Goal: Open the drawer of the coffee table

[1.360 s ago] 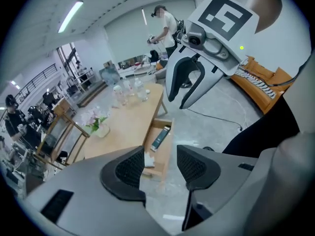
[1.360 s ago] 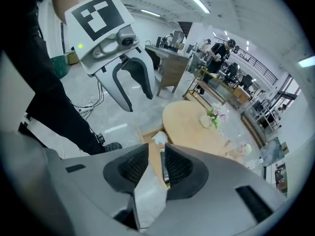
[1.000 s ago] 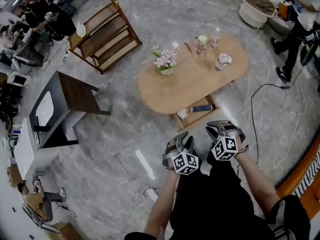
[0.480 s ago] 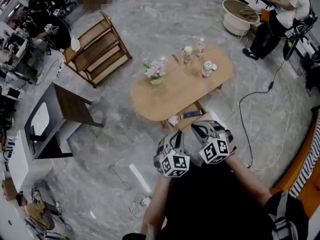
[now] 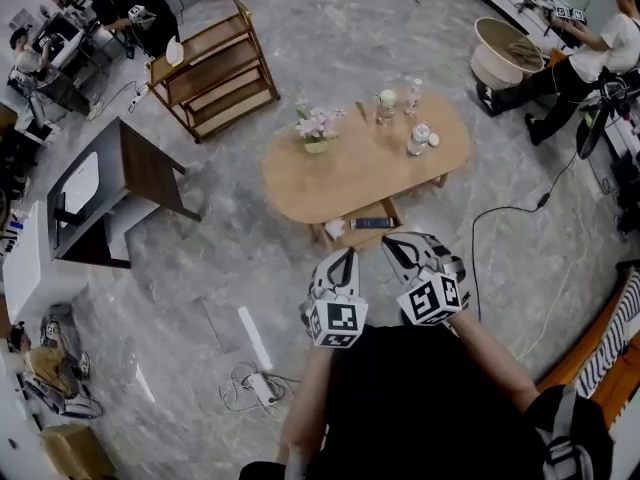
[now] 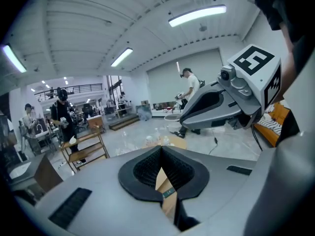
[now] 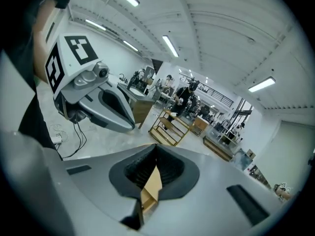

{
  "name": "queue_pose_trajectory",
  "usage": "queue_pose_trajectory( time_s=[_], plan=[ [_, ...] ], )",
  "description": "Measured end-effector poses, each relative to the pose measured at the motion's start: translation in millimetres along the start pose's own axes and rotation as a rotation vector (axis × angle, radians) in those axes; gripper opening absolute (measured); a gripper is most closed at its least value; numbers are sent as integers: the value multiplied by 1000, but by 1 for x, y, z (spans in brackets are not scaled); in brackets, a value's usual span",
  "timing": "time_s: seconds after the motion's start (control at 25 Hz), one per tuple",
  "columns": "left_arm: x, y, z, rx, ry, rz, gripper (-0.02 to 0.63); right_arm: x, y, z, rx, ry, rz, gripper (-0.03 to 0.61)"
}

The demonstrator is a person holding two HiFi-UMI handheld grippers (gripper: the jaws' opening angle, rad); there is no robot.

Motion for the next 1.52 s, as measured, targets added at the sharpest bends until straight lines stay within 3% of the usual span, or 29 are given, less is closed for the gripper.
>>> queue_pose_trajectory(
  time_s=[0.24, 0.44, 0.64, 0.8, 1.04, 1.24, 1.52],
  plan=[
    [53, 11, -28, 23, 81, -69, 14, 7, 60, 17, 110, 20, -76, 13],
    [107, 28, -39, -19, 142, -111, 14, 0, 109, 49, 184, -43, -149, 13],
    [154, 35, -49, -30, 245, -167, 14, 3, 146, 97, 202, -207, -221, 14],
    [169, 48, -66, -9, 324, -195, 14, 6, 173, 108, 248, -270, -292, 12],
    [170, 64, -84, 45, 320, -199, 14, 15, 193, 102, 365, -347, -297, 12],
    [167, 74, -90, 49, 305, -197, 14, 26, 208, 91, 427, -523, -270, 12],
    [171, 80, -93, 63, 307, -218, 14, 27, 220, 85, 455, -517, -284, 12]
  ],
)
Point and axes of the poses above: the fingertips, and each gripper's own axes: y backward along the fingers, x to its right, z out of its underside, the point moved 3 cm from there along y, backward along the fingers, and after that the axes turned 8 degrees about -z, right-handed, at the moved point
